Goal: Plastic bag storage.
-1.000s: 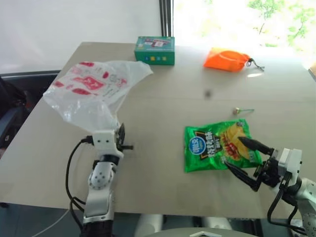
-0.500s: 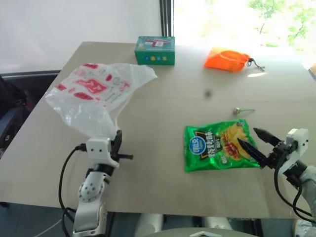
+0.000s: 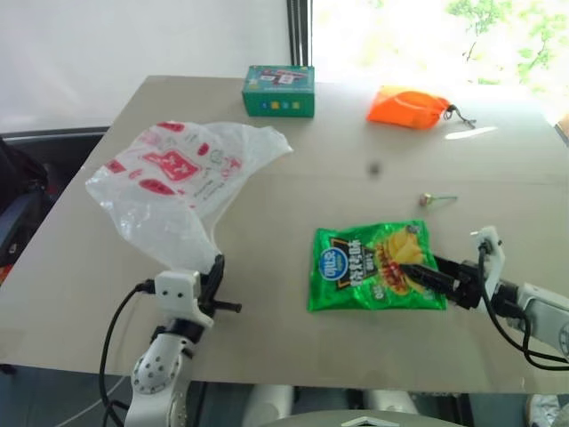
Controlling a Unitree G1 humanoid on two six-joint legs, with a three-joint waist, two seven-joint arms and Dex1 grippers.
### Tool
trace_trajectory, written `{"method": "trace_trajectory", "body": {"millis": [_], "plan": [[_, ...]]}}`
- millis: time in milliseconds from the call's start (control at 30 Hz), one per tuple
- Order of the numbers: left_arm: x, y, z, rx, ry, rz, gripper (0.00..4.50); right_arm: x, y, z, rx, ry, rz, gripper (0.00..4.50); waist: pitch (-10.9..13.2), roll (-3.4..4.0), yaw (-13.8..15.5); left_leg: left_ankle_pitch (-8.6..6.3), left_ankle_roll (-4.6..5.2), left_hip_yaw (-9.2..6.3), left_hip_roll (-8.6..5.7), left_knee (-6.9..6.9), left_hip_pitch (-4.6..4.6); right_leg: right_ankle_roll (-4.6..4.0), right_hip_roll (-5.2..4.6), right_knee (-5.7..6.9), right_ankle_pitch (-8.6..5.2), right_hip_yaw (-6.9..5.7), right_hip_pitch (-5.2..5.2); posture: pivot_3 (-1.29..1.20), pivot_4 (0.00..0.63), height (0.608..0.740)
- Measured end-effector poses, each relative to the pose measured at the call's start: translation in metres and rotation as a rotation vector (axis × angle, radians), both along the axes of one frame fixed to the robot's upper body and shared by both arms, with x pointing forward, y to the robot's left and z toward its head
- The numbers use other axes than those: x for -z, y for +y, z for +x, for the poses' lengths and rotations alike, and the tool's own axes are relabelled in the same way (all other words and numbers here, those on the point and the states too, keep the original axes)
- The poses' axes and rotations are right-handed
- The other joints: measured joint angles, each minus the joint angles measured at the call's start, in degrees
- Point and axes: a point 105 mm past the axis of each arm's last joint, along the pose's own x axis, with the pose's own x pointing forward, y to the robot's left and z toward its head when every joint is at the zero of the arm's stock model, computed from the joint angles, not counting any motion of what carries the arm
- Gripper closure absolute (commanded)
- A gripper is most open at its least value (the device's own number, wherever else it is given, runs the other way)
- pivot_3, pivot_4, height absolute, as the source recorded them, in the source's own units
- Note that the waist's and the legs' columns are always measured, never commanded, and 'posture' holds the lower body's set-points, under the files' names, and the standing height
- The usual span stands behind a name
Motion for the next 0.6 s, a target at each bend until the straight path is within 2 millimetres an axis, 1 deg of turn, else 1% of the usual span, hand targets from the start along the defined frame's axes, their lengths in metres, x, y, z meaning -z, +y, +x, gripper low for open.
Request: {"method": "trace_trajectory", "body": {"millis": [33, 67, 133, 167, 200, 233, 267, 333, 367, 400, 533, 600], "plan": [[-0.001, 0.001, 0.0, 0.0, -0.006, 0.003, 4.44, -0.001, 0.005, 0.001, -0.014, 0.0, 0.014, 0.0, 0.0, 0.0, 0.0, 0.0, 0.0, 0.0, 0.0, 0.0, -0.01, 0.0, 0.0, 0.0, 0.0, 0.0, 0.0, 0.0, 0.15, 0.74], [-0.002, 0.001, 0.0, -0.003, -0.009, 0.006, 4.5, -0.002, 0.01, 0.002, -0.022, -0.002, 0.025, 0.4, 0.0, 0.0, 0.1, 0.0, 0.0, 0.0, -0.01, 0.02, -0.02, 0.0, -0.01, 0.0, 0.0, -0.01, 0.0, 0.0, 0.15, 0.74], [-0.002, 0.003, 0.0, -0.007, -0.013, 0.009, 4.5, -0.001, 0.012, 0.004, -0.015, 0.0, 0.034, 1.01, 0.0, 0.0, 0.1, 0.0, 0.0, 0.0, -0.02, 0.04, -0.06, 0.0, -0.04, -0.02, 0.0, -0.02, -0.01, 0.0, 0.15, 0.74], [-0.003, 0.004, 0.0, -0.008, -0.015, 0.01, 4.5, -0.001, 0.013, 0.005, -0.009, 0.001, 0.042, 1.48, 0.0, -0.01, 0.1, 0.0, 0.0, 0.0, -0.02, 0.05, -0.08, 0.0, -0.04, -0.02, 0.0, -0.02, -0.01, 0.0, 0.15, 0.74], [-0.003, 0.004, 0.0, -0.01, -0.017, 0.011, 4.5, 0.0, 0.013, 0.005, -0.006, 0.003, 0.047, 2.07, 0.0, 0.0, 0.1, 0.0, 0.0, 0.01, -0.03, 0.05, -0.08, 0.0, -0.05, -0.02, 0.0, -0.01, -0.02, 0.0, 0.15, 0.74], [-0.003, 0.004, 0.001, -0.011, -0.017, 0.011, 4.5, 0.0, 0.013, 0.005, -0.002, 0.004, 0.049, 2.4, 0.0, 0.0, 0.1, 0.0, 0.0, 0.01, -0.03, 0.05, -0.07, 0.0, -0.05, -0.01, 0.0, -0.01, -0.02, 0.0, 0.15, 0.74], [-0.002, 0.005, 0.004, -0.012, -0.019, 0.01, 4.5, 0.0, 0.012, 0.005, 0.006, 0.003, 0.055, 2.96, 0.0, 0.0, 0.1, 0.0, 0.0, -0.02, -0.03, 0.05, -0.07, 0.0, -0.04, 0.0, 0.0, -0.04, -0.02, 0.0, 0.15, 0.74], [-0.005, 0.006, 0.009, -0.013, -0.03, 0.011, 4.5, -0.001, 0.011, 0.006, 0.021, -0.001, 0.063, 3.89, 0.0, 0.0, 0.1, 0.0, 0.0, -0.04, -0.03, 0.08, -0.07, 0.0, -0.02, 0.07, 0.0, -0.06, -0.03, 0.0, 0.15, 0.74], [-0.006, 0.007, 0.013, -0.013, -0.038, 0.013, 4.5, -0.002, 0.009, 0.007, 0.036, -0.004, 0.073, 3.89, 0.0, 0.0, 0.1, 0.0, 0.0, -0.05, -0.03, 0.09, -0.06, 0.0, -0.02, 0.09, 0.0, -0.06, -0.03, 0.0, 0.15, 0.74], [-0.009, 0.009, 0.024, -0.014, -0.051, 0.016, 4.5, -0.004, 0.007, 0.008, 0.06, -0.011, 0.095, 3.89, 0.0, 0.0, 0.2, 0.0, 0.0, -0.11, -0.04, 0.15, -0.07, 0.0, -0.02, 0.17, 0.0, -0.11, -0.03, 0.0, 0.15, 0.74], [-0.034, 0.009, 0.062, -0.007, -0.137, 0.015, 4.5, -0.017, 0.002, 0.011, 0.102, -0.04, 0.187, 3.89, 0.0, -0.01, 0.1, 0.0, 0.01, -0.13, -0.16, 0.59, -0.24, 0.0, 0.01, 0.68, 0.0, -0.18, -0.18, 0.0, 0.15, 0.74], [-0.054, 0.0, 0.091, 0.018, -0.196, -0.005, 4.5, -0.021, -0.005, 0.009, 0.136, -0.044, 0.224, 3.89, 0.0, -0.03, 0.2, 0.02, 0.04, -0.13, -0.31, 0.66, -0.25, 0.02, 0.07, 0.79, 0.01, -0.27, -0.22, 0.0, 0.15, 0.74]]}}
